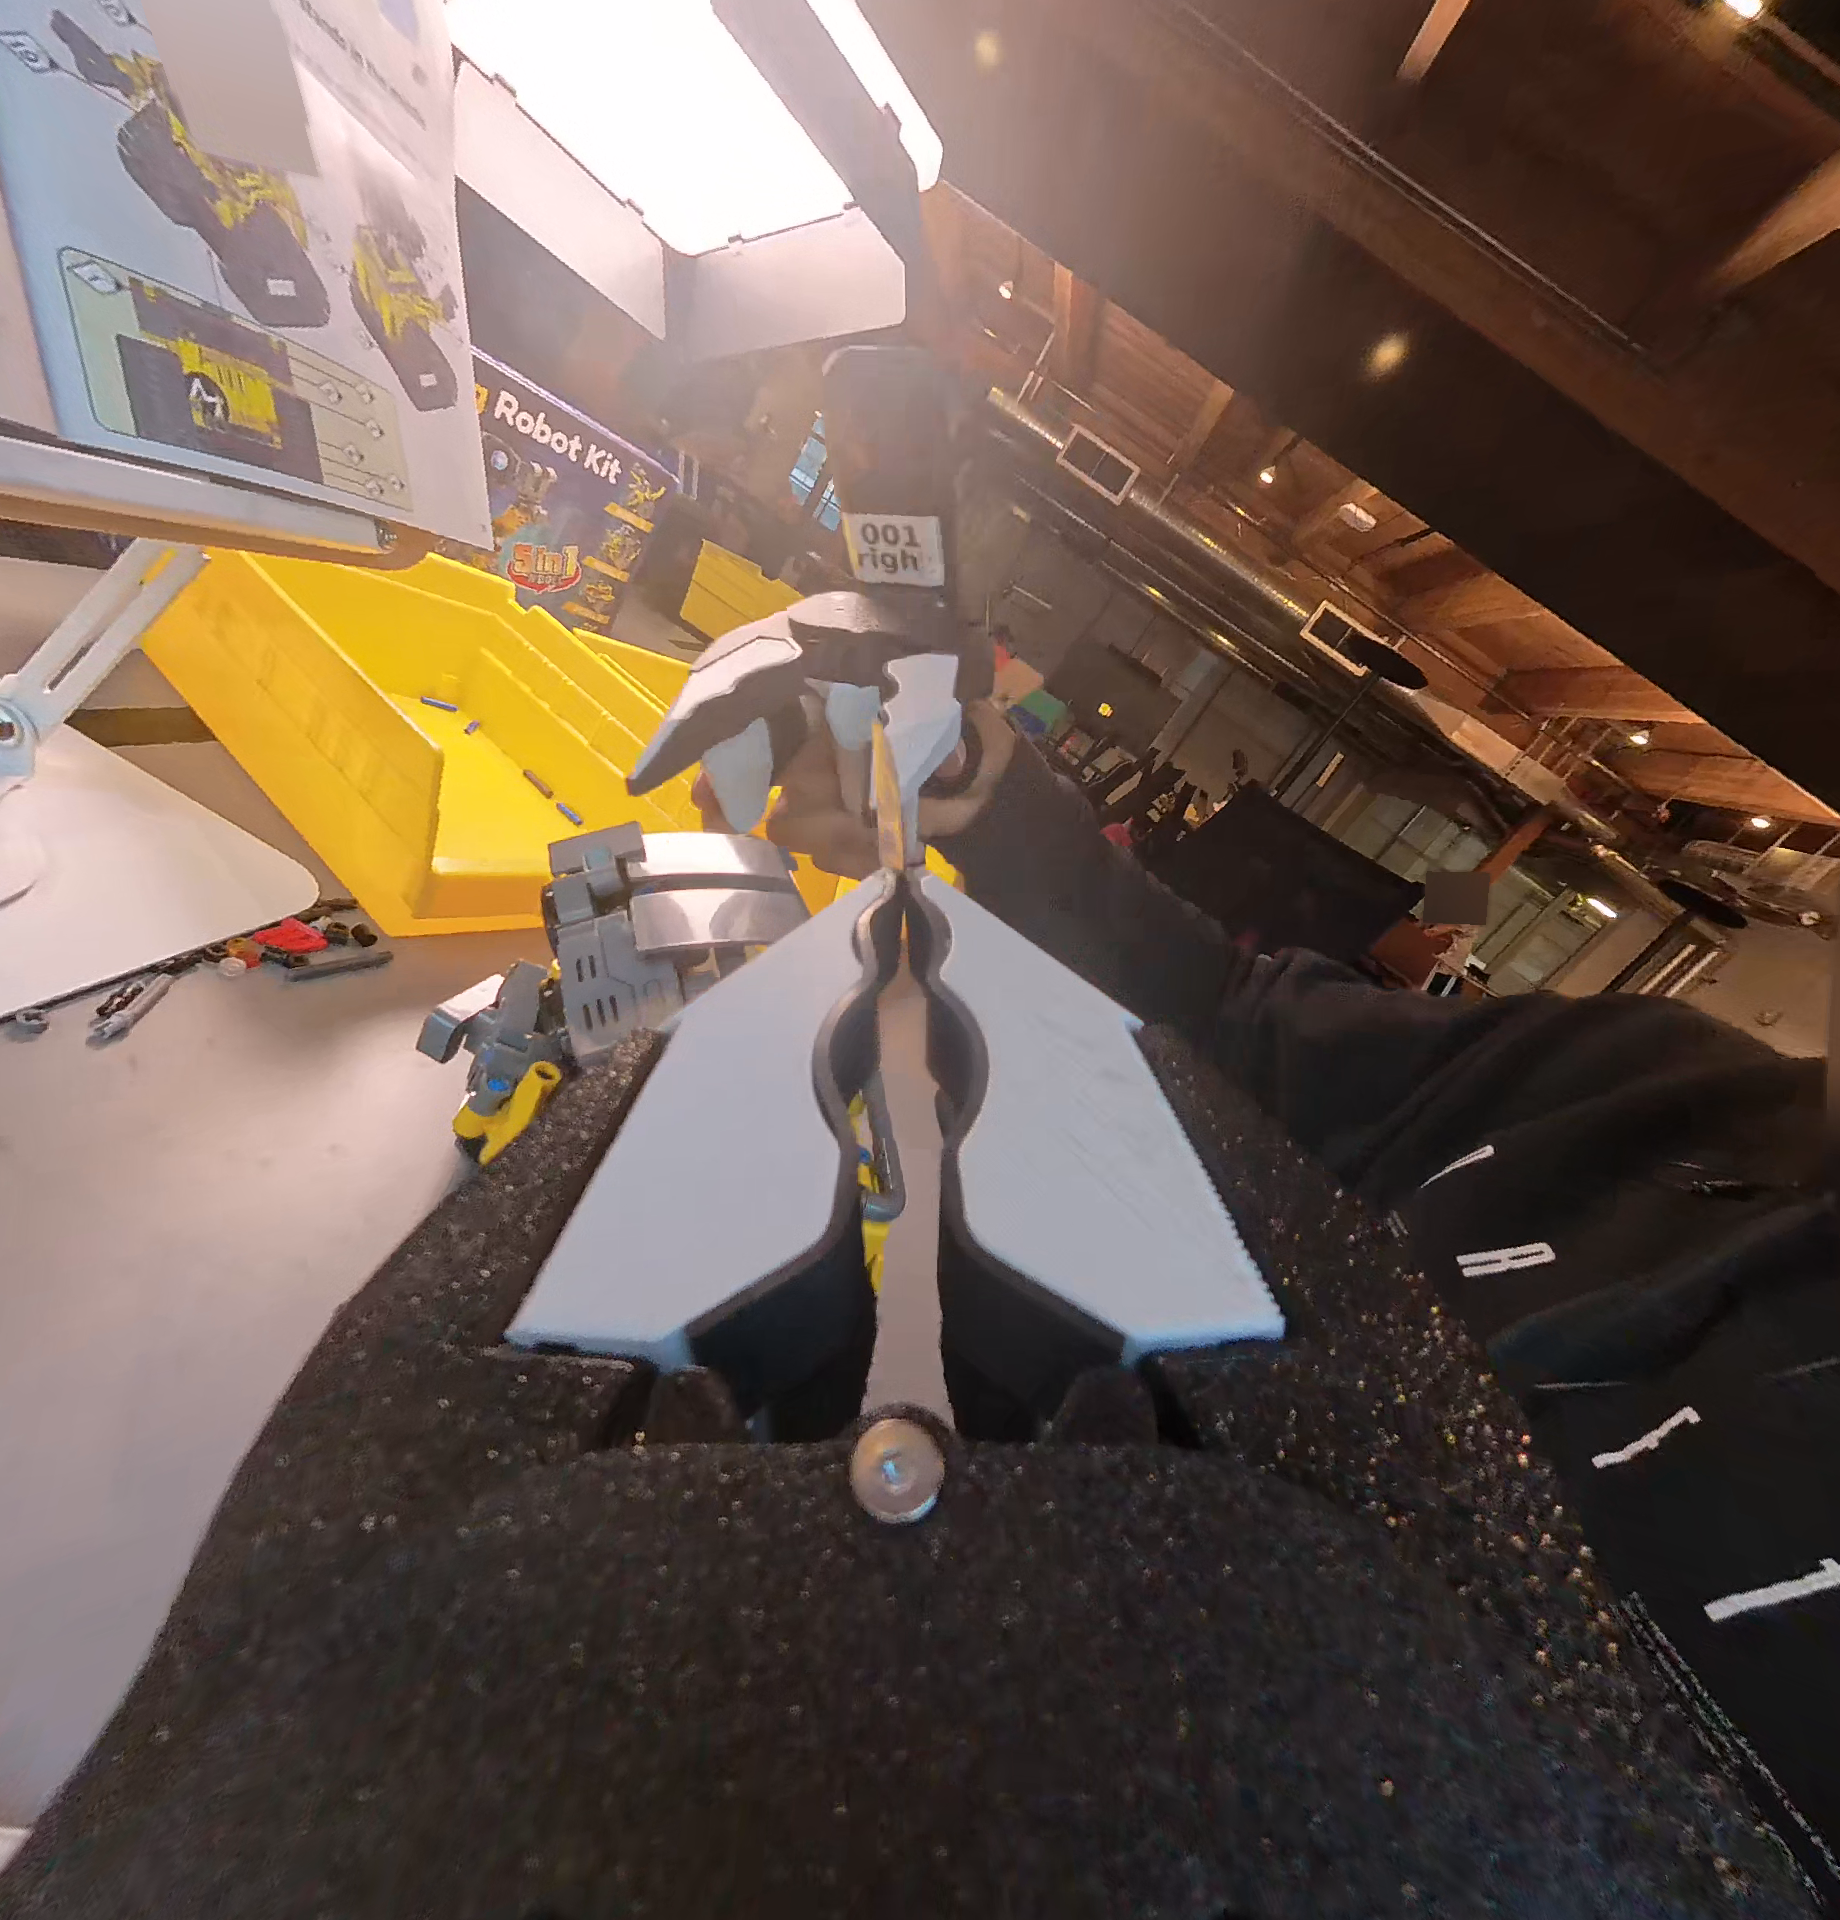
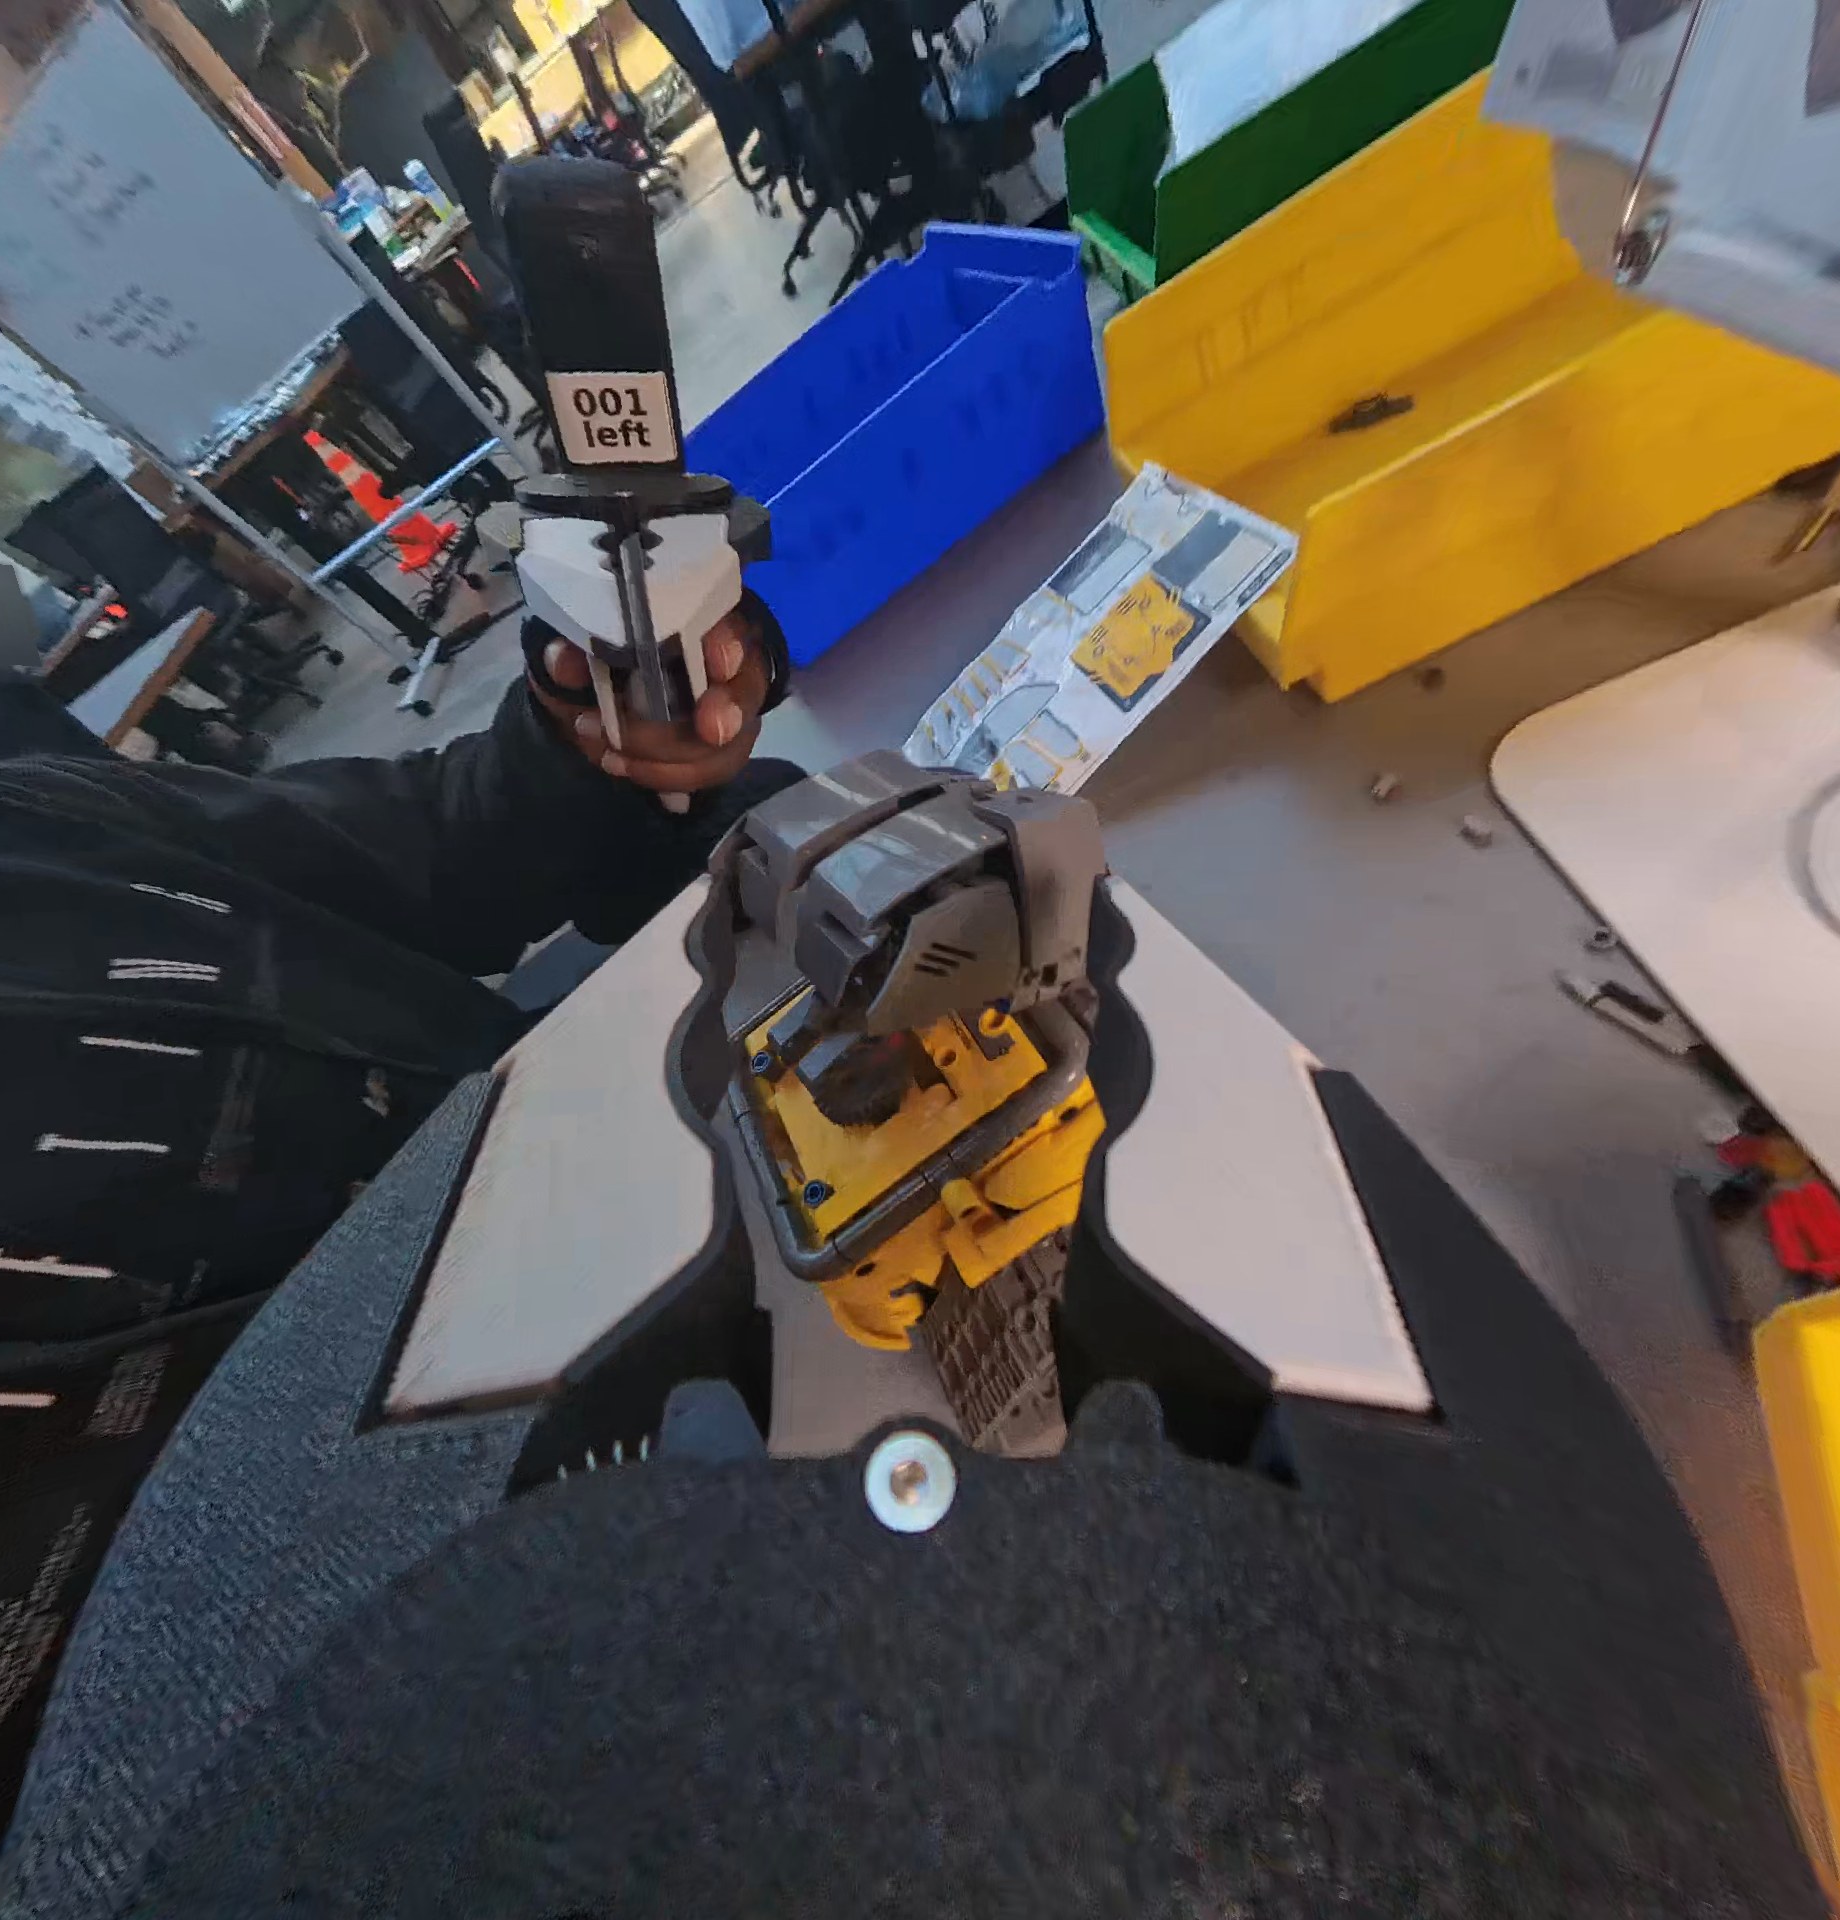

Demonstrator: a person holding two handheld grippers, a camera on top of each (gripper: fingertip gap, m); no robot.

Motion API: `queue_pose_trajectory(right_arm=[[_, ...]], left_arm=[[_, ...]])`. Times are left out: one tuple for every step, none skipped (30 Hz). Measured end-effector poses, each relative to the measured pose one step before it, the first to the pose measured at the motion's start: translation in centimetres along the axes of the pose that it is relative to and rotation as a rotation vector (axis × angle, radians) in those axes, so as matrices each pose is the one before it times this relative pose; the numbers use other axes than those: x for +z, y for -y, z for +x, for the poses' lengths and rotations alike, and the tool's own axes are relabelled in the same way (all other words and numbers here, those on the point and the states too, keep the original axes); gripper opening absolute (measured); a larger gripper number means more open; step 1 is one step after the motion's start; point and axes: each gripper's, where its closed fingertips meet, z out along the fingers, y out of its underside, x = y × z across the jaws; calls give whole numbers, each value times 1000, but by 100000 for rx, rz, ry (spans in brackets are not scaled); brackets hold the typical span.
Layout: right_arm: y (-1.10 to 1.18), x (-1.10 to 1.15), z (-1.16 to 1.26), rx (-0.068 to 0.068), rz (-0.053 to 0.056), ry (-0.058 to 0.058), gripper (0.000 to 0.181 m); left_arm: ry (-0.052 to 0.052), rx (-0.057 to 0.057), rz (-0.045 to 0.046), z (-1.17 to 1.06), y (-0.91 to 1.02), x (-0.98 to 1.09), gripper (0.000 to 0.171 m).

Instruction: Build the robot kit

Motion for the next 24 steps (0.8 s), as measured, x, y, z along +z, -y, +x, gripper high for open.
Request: queue_pose_trajectory(right_arm=[[-311,236,273,5270,-2344,3195,73],[-315,302,408,4492,-2394,2152,78],[-294,400,427,3230,-2329,1943,84],[-344,487,441,2739,-2633,1874,91],[-264,563,233,1897,-2108,2664,100],[-158,586,13,1075,-1415,3214,104],[-220,610,160,-237,-1815,1390,106],[-344,648,167,-1767,-2517,350,107],[-345,628,35,-2199,-2384,604,107],[-44,504,44,-2241,-582,244,103],[180,206,-115,-2478,743,791,101],[306,-53,-148,-3552,1813,370,95],[221,-167,-109,-4084,1733,-824,91],[286,-254,-254,-3955,2427,-839,84],[217,-301,-192,-5288,2258,-2004,81],[215,-304,-229,-5900,2533,-2517,78],[116,-248,-362,-6370,2230,-2401,78],[139,-236,-431,-6569,2416,-2570,78],[143,-236,-472,-5938,2469,-2401,78],[150,-270,-379,-4966,2286,-2771,77],[177,-275,-335,-5282,2642,-3298,77],[111,-284,-280,-6280,2465,-3976,77],[119,-288,-369,-6166,2556,-3750,77],[89,-293,-298,-6126,1887,-4231,77]], left_arm=[[16,-524,-295,-95,-150,-25,0],[-70,-593,-28,-136,-147,-2,0],[-209,-728,101,-147,-124,-5,0],[-290,-824,-284,-142,-177,16,0],[-241,-548,-771,-138,-219,1,0],[49,-188,-812,-162,-214,-9,0],[104,-195,-468,-180,-137,-40,0],[-364,-553,-165,-94,-58,-74,0],[-488,-672,-197,-41,-9,-63,0],[-137,-259,-433,-44,-9,-68,0],[31,190,-309,-23,41,-61,0],[-152,104,-1,35,93,-64,0],[-393,-162,133,100,92,-61,0],[-279,-184,76,84,59,-52,0],[-207,-173,-17,98,11,-28,0],[-324,-354,-77,93,-27,-3,0],[-462,-575,-6,115,-27,43,0],[-540,-692,-97,122,-50,77,0],[-442,-573,-302,117,-73,94,0],[-456,-354,-233,143,-56,107,0],[-673,-537,-155,210,-25,110,0],[-977,-843,-266,319,-26,111,0],[-1073,-688,-518,409,-59,126,0],[-1032,-410,-1049,472,-141,167,0]])
